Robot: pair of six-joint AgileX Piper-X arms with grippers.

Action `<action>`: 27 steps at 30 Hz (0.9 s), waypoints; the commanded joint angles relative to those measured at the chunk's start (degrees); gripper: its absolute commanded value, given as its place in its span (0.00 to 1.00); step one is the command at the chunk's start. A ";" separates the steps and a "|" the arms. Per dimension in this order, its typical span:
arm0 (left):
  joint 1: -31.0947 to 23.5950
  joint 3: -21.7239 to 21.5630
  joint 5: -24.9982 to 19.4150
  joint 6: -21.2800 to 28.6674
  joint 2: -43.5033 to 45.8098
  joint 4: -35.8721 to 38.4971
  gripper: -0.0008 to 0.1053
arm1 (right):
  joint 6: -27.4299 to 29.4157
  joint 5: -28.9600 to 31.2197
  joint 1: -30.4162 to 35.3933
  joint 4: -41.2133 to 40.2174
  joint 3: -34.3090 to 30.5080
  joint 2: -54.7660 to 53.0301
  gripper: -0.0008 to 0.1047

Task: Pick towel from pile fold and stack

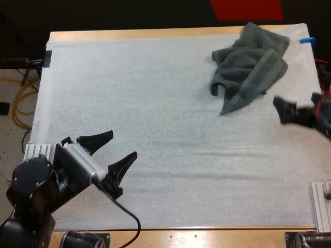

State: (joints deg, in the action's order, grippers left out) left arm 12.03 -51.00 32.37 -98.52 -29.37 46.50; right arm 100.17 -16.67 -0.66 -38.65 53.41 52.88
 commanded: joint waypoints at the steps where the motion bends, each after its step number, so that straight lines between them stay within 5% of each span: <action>1: 0.26 -0.31 1.04 -0.65 -0.25 -0.81 0.65 | -0.68 1.77 0.30 1.76 0.75 2.21 0.95; 10: 0.26 -0.31 3.08 -2.91 -1.66 -0.81 0.65 | -10.79 6.53 0.30 15.33 2.45 24.43 0.95; 27: 0.26 -0.31 3.20 -5.88 -1.66 -0.81 0.65 | -36.37 -2.88 0.30 32.59 5.42 51.45 0.95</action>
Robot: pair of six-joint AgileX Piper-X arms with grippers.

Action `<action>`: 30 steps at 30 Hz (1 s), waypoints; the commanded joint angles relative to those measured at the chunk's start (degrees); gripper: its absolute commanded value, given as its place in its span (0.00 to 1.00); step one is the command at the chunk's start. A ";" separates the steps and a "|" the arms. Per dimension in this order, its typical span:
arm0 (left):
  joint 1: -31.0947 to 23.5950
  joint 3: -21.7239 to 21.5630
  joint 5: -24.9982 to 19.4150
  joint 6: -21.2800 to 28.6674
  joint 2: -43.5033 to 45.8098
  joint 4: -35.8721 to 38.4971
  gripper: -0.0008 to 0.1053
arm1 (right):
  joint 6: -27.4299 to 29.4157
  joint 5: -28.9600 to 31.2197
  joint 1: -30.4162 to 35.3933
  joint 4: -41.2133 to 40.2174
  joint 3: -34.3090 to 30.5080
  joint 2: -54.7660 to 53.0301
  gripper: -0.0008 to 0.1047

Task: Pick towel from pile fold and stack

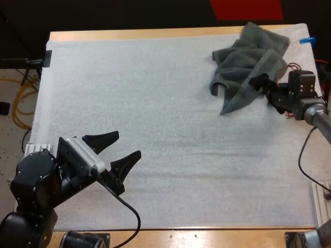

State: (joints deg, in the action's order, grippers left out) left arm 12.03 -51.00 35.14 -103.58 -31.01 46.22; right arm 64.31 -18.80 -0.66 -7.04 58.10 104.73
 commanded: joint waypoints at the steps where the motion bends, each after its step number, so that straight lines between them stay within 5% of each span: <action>1: 0.26 -0.31 0.43 -0.80 -0.01 -0.54 0.65 | -1.33 -1.13 0.30 1.37 1.32 0.25 0.95; 7: 0.26 -0.31 0.43 -0.80 -0.01 -0.54 0.65 | -9.37 -4.65 0.30 3.39 6.24 6.16 0.90; 10: 0.26 -0.31 0.43 -1.00 -0.01 -0.54 0.65 | -11.74 -6.27 0.30 3.40 8.00 8.43 0.73; 17: 0.26 -0.31 0.43 -2.06 -0.01 -0.54 0.65 | -13.91 -9.41 0.30 3.45 8.72 9.24 0.01; 20: 0.26 -0.31 0.43 -2.05 -0.01 -0.54 0.65 | -10.96 -12.08 0.30 3.84 8.73 7.98 0.01; 30: 0.26 -0.31 0.43 -2.05 -0.01 -0.54 0.65 | 12.24 -12.73 0.30 3.83 8.73 -10.31 0.01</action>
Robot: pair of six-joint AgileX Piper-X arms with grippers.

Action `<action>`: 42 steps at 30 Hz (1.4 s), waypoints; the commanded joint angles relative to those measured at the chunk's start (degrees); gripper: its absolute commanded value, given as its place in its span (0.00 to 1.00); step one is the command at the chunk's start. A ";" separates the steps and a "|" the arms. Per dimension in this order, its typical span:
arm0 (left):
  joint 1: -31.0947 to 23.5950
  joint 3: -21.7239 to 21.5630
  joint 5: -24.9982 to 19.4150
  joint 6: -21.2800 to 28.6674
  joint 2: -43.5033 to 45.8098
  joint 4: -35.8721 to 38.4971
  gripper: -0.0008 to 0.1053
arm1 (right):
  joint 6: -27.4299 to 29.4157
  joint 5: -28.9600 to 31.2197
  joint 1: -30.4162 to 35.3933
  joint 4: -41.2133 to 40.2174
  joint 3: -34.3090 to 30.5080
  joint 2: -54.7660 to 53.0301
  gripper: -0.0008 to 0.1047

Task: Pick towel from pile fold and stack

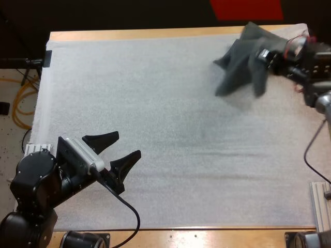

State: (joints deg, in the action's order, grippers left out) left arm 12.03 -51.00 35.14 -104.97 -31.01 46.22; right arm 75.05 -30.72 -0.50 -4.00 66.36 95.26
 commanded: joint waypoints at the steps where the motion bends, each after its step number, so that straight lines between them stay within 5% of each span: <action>1: 0.26 -0.31 0.43 -0.81 -0.01 -0.54 0.65 | 3.44 -0.87 0.15 0.76 0.47 -3.00 0.01; 5: 0.26 -0.31 1.18 -3.57 -0.01 -0.28 0.65 | 10.16 -1.30 0.15 0.27 0.47 -12.42 0.01; 10: 0.26 -0.31 6.32 -4.51 -0.01 -0.28 0.65 | 10.87 -2.21 0.15 -3.07 0.47 -22.15 0.01; 17: 0.26 -0.31 12.04 -5.70 0.25 0.56 0.65 | 11.90 -4.30 -1.94 -20.86 0.13 -30.94 0.01; 21: 0.26 -0.31 10.61 -3.05 1.81 3.14 0.65 | 15.25 -2.79 -9.20 -28.99 0.10 -31.88 0.01; 28: 0.26 -0.31 1.15 4.02 5.04 16.08 0.65 | 17.83 14.61 -30.69 -28.66 0.10 -27.41 0.01; 32: 0.26 -0.31 -2.09 4.74 5.04 18.71 0.65 | 17.83 18.01 -38.65 -27.51 0.10 -23.64 0.23; 37: 0.26 -0.31 -1.99 4.96 5.04 18.69 0.65 | 21.93 18.01 -42.94 -28.61 0.10 -23.09 0.78; 39: 0.26 -0.31 -1.99 4.96 5.04 18.69 0.65 | 24.80 18.29 -43.49 -29.86 0.10 -23.30 0.83; 42: 0.26 -0.31 -1.99 4.96 5.04 18.69 0.65 | 26.62 22.17 -43.68 -33.58 0.10 -23.28 0.77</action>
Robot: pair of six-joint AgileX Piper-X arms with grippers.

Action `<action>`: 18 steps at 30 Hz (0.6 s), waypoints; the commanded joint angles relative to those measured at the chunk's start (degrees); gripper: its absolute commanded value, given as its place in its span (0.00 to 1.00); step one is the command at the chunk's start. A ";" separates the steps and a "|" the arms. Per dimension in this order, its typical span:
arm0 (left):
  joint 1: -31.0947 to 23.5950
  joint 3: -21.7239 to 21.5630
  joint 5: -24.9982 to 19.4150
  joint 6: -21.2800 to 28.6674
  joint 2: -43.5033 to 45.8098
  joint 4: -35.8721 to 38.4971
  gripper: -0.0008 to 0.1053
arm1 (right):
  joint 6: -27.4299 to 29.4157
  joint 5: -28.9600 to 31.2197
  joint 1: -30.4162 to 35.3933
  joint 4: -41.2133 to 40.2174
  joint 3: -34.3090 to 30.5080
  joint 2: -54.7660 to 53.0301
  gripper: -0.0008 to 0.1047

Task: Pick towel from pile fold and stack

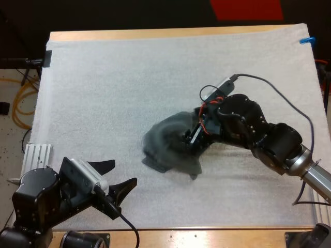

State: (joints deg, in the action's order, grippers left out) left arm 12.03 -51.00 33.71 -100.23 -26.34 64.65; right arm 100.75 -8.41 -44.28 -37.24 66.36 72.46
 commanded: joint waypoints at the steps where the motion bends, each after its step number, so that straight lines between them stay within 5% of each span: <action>1: 0.26 -0.31 -0.56 0.23 0.38 0.26 0.65 | 2.24 2.42 0.10 -2.13 0.10 -0.48 0.74; 7: 0.26 -0.31 -0.56 0.23 0.38 0.26 0.65 | 8.98 12.43 0.10 -9.29 0.10 0.12 0.63; 18: 0.26 -0.31 -0.56 0.23 0.38 1.02 0.65 | 9.00 8.36 0.10 -8.40 0.10 14.22 0.63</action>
State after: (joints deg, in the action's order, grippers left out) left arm 12.03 -51.00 33.71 -100.23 -26.34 65.54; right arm 109.22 0.55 -44.28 -45.93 66.36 87.47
